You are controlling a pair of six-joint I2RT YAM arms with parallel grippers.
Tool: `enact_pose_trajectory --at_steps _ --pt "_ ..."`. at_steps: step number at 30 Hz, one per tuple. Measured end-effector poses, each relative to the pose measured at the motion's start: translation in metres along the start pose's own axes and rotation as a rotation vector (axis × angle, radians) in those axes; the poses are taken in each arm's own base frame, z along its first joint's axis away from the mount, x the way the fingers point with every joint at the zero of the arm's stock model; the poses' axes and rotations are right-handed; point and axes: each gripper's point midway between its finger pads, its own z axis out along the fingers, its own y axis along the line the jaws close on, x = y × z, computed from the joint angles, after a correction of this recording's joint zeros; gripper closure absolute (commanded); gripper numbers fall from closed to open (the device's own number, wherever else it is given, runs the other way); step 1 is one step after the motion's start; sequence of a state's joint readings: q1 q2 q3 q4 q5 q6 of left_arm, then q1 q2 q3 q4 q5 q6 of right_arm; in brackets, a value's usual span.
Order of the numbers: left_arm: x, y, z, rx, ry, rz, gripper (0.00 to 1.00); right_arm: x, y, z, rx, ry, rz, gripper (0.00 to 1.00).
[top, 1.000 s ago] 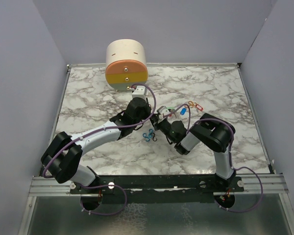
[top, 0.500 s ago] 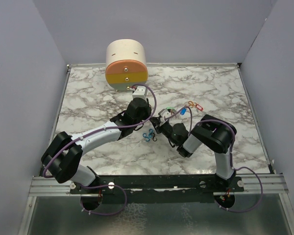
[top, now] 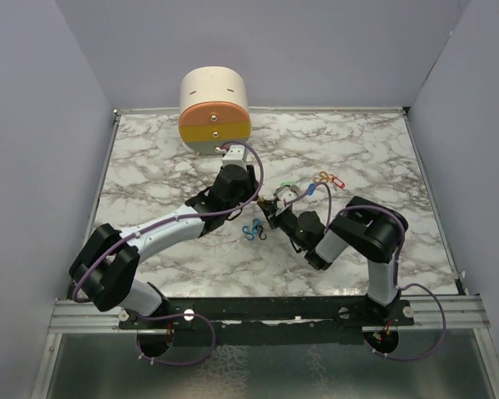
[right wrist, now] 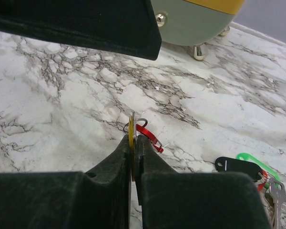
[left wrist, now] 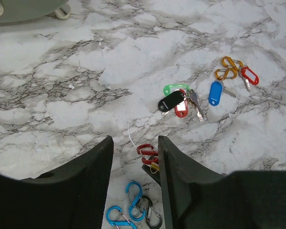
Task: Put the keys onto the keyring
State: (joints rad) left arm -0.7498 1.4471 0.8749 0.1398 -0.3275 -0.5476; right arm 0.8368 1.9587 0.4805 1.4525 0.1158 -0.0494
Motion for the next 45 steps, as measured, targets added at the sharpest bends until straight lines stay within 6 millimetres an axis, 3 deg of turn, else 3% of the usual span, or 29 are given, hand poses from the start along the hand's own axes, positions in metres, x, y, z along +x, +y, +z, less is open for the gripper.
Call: enact_pose_trajectory --at_steps 7,11,16,18,20,24,29,33,36,40,45 --pt "-0.015 0.004 -0.009 -0.012 -0.046 -0.015 0.51 -0.012 -0.002 -0.008 0.003 -0.02 0.002 0.99" --pt "-0.024 0.008 -0.017 -0.018 -0.075 -0.026 0.51 -0.056 -0.009 -0.005 0.03 -0.099 0.032 0.99" --pt "-0.019 0.017 -0.018 -0.035 -0.07 -0.024 0.51 -0.133 -0.023 0.02 0.102 -0.144 0.106 0.99" --pt "-0.017 0.019 -0.018 -0.04 -0.066 -0.021 0.51 -0.152 -0.032 0.023 0.139 -0.134 0.133 0.99" --pt "-0.016 0.021 -0.018 -0.044 -0.065 -0.022 0.51 -0.158 -0.04 0.024 0.165 -0.099 0.153 0.99" --pt "-0.017 0.025 -0.022 -0.047 -0.072 -0.022 0.48 -0.145 -0.073 0.024 0.249 0.017 0.182 0.99" --pt "-0.026 0.024 -0.03 -0.034 -0.096 -0.031 0.45 -0.111 -0.129 0.018 0.384 0.174 0.225 0.99" --pt "-0.024 0.024 -0.03 -0.03 -0.091 -0.027 0.4 -0.076 -0.162 0.01 0.46 0.27 0.267 0.99" --pt "-0.017 0.025 -0.029 -0.022 -0.075 -0.022 0.36 -0.043 -0.179 0.003 0.494 0.35 0.303 0.99" --pt "0.009 0.034 -0.027 -0.031 -0.018 -0.004 0.28 -0.004 -0.19 -0.001 0.512 0.443 0.339 0.99" --pt "0.033 0.045 -0.024 -0.052 0.034 0.012 0.15 0.02 -0.201 0.0 0.521 0.488 0.376 0.99"
